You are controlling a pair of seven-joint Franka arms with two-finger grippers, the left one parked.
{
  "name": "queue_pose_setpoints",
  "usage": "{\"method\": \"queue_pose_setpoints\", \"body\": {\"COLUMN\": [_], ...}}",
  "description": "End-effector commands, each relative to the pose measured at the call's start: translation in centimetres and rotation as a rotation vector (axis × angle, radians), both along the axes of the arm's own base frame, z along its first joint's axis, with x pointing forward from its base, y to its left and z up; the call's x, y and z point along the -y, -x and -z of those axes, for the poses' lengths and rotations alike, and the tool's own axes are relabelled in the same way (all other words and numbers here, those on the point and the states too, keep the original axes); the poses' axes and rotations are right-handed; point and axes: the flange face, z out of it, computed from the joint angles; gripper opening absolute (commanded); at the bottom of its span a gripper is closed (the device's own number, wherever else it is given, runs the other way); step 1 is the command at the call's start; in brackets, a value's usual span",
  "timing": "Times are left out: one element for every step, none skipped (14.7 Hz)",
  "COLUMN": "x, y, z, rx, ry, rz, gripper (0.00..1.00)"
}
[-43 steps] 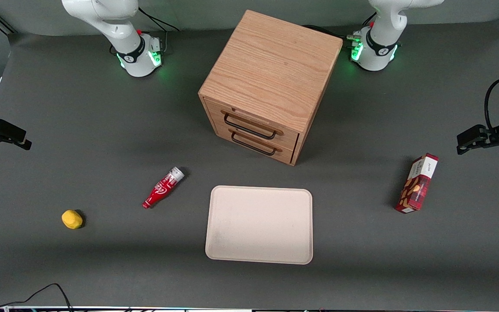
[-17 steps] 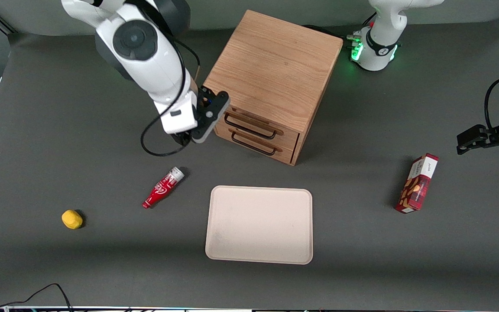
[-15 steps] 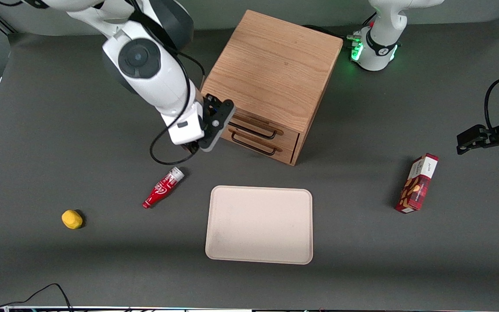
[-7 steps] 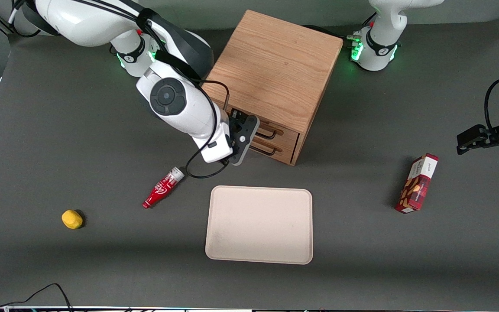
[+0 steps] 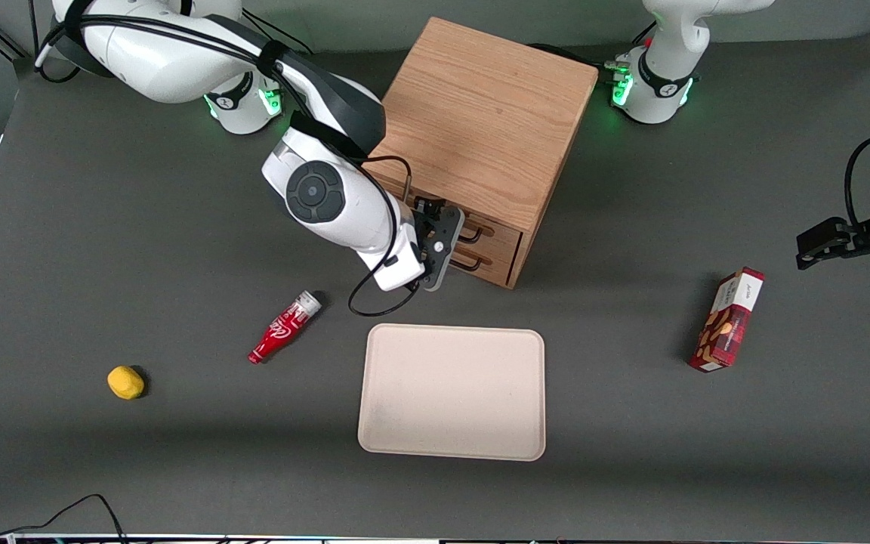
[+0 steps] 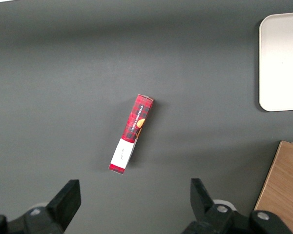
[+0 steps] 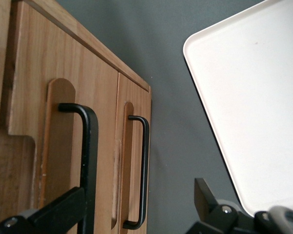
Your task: Open upper drawer
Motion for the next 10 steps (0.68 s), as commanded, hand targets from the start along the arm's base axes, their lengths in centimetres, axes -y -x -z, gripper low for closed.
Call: {"method": "queue_pose_setpoints", "body": {"x": [-0.5, -0.4, -0.4, -0.1, -0.5, -0.4, -0.3, -0.5, 0.2, 0.6], "y": [0.2, 0.0, 0.0, -0.2, 0.3, 0.4, 0.3, 0.6, 0.3, 0.0], "z": [1.7, 1.8, 1.3, 0.8, 0.2, 0.0, 0.0, -0.4, -0.4, -0.6], "rx": [0.008, 0.01, 0.014, 0.014, 0.007, -0.005, -0.014, -0.021, -0.038, -0.04], "ry": [-0.012, -0.013, -0.013, -0.02, -0.034, -0.035, -0.038, -0.052, -0.052, -0.054], "rz": [-0.039, -0.047, -0.049, -0.05, -0.063, -0.068, -0.068, -0.076, -0.079, -0.098], "gripper": [1.0, 1.0, 1.0, 1.0, 1.0, 1.0, 1.0, 1.0, 1.0, 1.0]}}
